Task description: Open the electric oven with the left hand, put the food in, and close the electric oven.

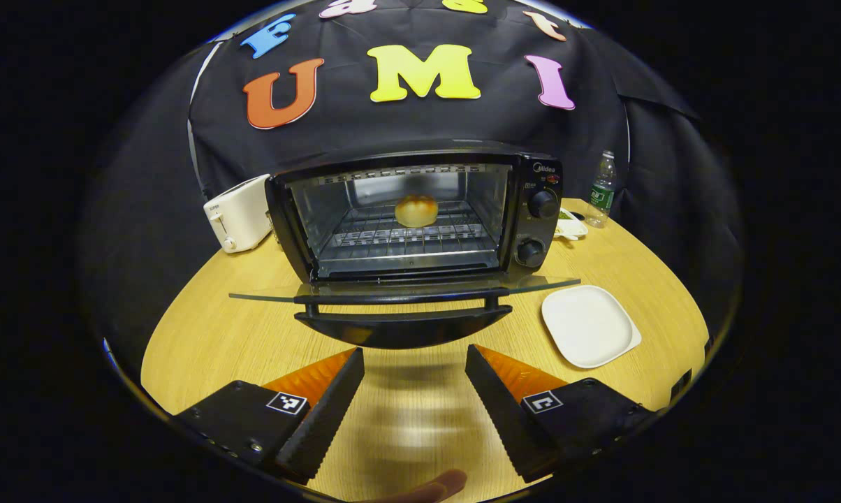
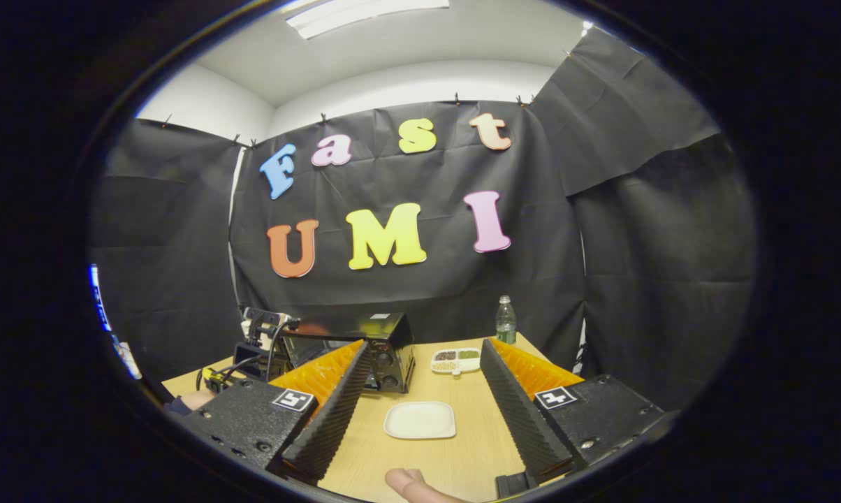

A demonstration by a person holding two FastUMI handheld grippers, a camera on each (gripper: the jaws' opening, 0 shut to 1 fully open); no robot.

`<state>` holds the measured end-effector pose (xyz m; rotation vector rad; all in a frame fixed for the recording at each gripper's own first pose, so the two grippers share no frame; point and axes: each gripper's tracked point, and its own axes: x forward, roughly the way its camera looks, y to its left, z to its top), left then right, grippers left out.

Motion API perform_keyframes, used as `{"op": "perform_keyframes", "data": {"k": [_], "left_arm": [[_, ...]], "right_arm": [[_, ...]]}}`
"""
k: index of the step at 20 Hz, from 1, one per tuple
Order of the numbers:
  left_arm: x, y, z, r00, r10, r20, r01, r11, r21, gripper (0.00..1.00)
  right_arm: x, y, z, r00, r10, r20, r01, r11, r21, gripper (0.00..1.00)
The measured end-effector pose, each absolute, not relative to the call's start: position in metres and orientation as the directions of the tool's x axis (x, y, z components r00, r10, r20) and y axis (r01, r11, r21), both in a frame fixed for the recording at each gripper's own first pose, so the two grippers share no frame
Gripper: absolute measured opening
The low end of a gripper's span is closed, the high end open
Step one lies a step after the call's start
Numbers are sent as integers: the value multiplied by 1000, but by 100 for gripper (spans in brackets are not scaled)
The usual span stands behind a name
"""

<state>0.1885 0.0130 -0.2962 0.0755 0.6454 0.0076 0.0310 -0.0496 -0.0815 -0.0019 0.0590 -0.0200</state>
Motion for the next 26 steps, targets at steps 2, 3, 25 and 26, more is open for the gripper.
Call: {"op": "perform_keyframes", "data": {"k": [2, 3, 25, 26], "left_arm": [[200, 14, -290, 812, 23, -583, 14, 998, 59, 96], [206, 13, -287, 819, 16, -574, 15, 999, 48, 96], [286, 51, -227, 922, 29, -387, -27, 1000, 9, 96], [281, 52, -220, 924, 27, -381, -25, 1000, 11, 96]], "right_arm": [[31, -53, -82, 998, -27, -58, 27, 1000, -2, 96], [32, -54, -82, 998, -29, -59, 28, 1000, -2, 96], [40, -69, -97, 993, -60, -99, 63, 998, 31, 96], [38, -69, -95, 993, -64, -96, 67, 997, 30, 96]]}}
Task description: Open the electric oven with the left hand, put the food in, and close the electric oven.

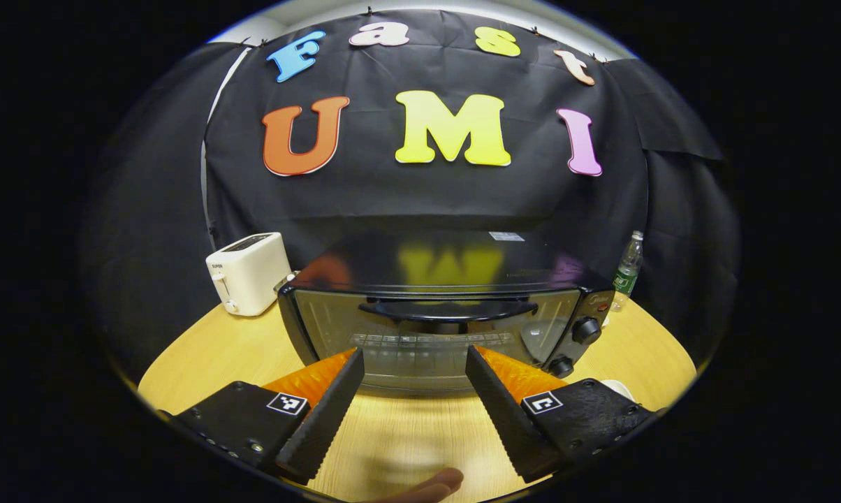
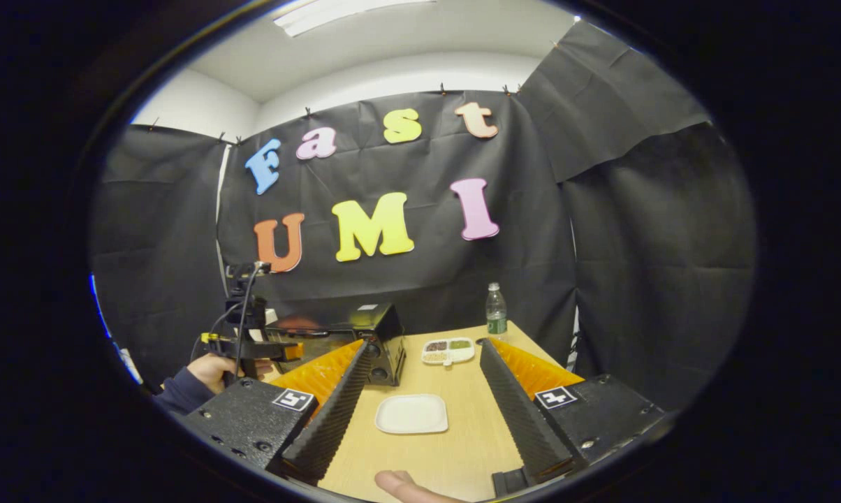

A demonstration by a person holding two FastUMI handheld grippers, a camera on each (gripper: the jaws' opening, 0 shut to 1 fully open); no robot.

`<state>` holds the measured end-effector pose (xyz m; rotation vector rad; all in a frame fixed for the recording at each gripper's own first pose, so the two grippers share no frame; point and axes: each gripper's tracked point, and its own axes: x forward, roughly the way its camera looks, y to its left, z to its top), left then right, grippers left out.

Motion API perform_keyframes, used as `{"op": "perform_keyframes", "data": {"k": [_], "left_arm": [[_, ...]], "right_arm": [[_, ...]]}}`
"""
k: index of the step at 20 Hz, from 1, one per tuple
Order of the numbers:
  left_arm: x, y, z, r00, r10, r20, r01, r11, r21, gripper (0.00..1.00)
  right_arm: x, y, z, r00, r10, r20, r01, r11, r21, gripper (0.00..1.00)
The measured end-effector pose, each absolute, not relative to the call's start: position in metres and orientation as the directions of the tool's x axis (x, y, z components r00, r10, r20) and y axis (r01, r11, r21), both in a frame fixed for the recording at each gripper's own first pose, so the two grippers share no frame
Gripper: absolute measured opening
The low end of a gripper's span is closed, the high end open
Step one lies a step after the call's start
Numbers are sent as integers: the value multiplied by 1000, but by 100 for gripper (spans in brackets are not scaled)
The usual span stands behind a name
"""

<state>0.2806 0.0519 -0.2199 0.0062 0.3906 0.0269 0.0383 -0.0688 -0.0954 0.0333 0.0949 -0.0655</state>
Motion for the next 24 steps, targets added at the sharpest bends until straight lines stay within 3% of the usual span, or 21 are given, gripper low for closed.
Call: {"op": "perform_keyframes", "data": {"k": [8, 9, 12, 13, 15, 16, 17, 24], "left_arm": [[214, 41, -141, 968, 30, -248, -12, 997, 72, 95], [203, 40, -131, 973, 30, -228, -11, 997, 81, 90], [169, 41, -107, 983, 50, -175, -32, 994, 103, 100], [156, 40, -100, 986, 51, -161, -36, 995, 95, 95], [127, 38, -82, 991, 43, -130, -34, 997, 68, 95], [114, 38, -77, 992, 41, -115, -34, 998, 61, 100], [101, 39, -72, 994, 45, -103, -39, 998, 56, 95], [39, 54, -65, 994, 86, -68, -86, 996, -2, 96]], "right_arm": [[28, -55, -76, 996, -64, -58, 66, 997, 38, 96], [26, -53, -73, 996, -69, -53, 71, 997, 30, 96], [18, -37, -69, 997, -54, -47, 54, 998, 12, 96], [15, -33, -66, 998, -46, -45, 46, 999, 7, 96], [8, -25, -59, 999, -38, -34, 38, 999, 1, 96], [5, -23, -55, 999, -37, -22, 36, 999, -4, 96], [3, -20, -52, 999, -37, -13, 37, 999, -12, 96], [-13, 10, -48, 1000, 5, -5, -6, 999, -49, 96]]}}
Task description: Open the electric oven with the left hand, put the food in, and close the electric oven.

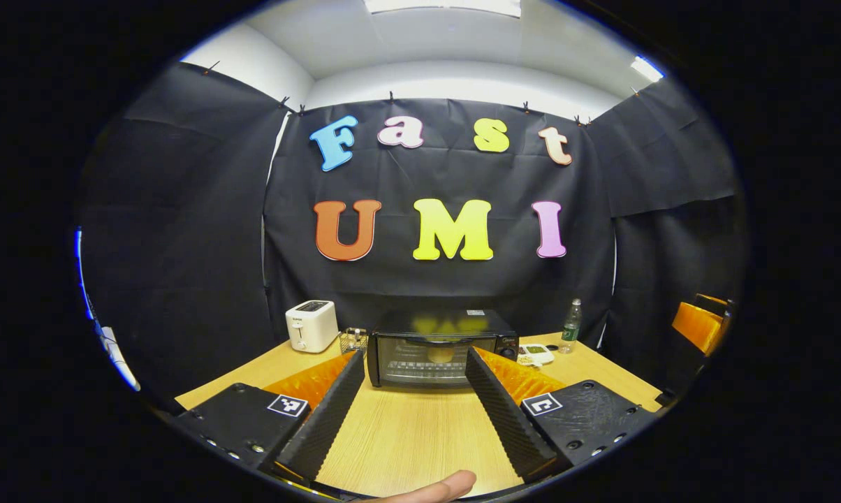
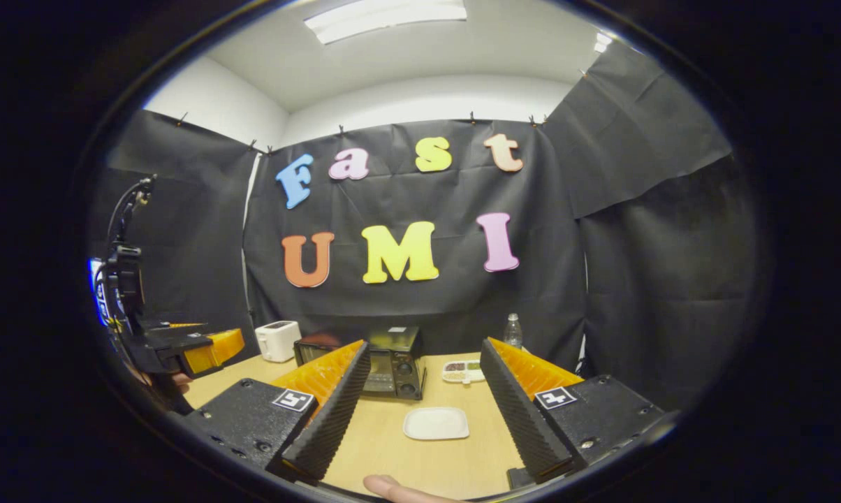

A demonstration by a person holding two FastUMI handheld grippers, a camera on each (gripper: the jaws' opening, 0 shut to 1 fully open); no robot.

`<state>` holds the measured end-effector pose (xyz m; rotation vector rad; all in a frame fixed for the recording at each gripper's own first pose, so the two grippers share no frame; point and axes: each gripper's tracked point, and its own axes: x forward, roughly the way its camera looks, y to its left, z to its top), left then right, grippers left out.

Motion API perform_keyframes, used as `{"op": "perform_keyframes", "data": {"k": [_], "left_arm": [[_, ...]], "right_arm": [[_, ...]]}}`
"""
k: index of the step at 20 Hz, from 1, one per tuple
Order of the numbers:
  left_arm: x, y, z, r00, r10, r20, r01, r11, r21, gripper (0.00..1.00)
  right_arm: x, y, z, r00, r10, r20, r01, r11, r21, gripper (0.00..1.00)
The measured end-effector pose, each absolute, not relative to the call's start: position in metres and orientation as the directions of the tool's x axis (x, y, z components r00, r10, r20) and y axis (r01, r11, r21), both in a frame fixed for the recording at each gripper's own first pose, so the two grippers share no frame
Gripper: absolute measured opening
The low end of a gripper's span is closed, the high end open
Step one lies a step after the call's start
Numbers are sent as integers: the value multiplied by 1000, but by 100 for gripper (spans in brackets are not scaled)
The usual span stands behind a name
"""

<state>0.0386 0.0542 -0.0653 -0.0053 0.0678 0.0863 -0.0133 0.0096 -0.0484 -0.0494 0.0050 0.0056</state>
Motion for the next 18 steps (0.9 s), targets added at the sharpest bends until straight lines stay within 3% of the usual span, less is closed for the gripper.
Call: {"op": "perform_keyframes", "data": {"k": [2, 3, 5, 10, 17, 18], "left_arm": [[27, 62, -58, 994, 105, -40, -105, 994, 1, 89], [21, 61, -57, 994, 100, -35, -100, 995, 3, 100], [13, 61, -56, 995, 92, -31, -92, 996, 7, 93], [-1, 50, -54, 999, 23, -42, -25, 999, -27, 93], [-3, 55, -52, 999, 22, -46, -23, 999, -24, 93], [-3, 54, -52, 999, 16, -46, -17, 999, -29, 83]], "right_arm": [[-13, 18, -52, 1000, 17, -12, -17, 998, -56, 96], [-13, 23, -53, 1000, 21, -17, -22, 998, -54, 96], [-14, 33, -59, 998, 42, -39, -44, 997, -59, 96], [-16, 45, -61, 997, 59, -47, -62, 995, -78, 96], [-14, 41, -59, 998, 35, -45, -39, 996, -86, 96], [-14, 40, -61, 998, 35, -49, -39, 996, -84, 96]]}}
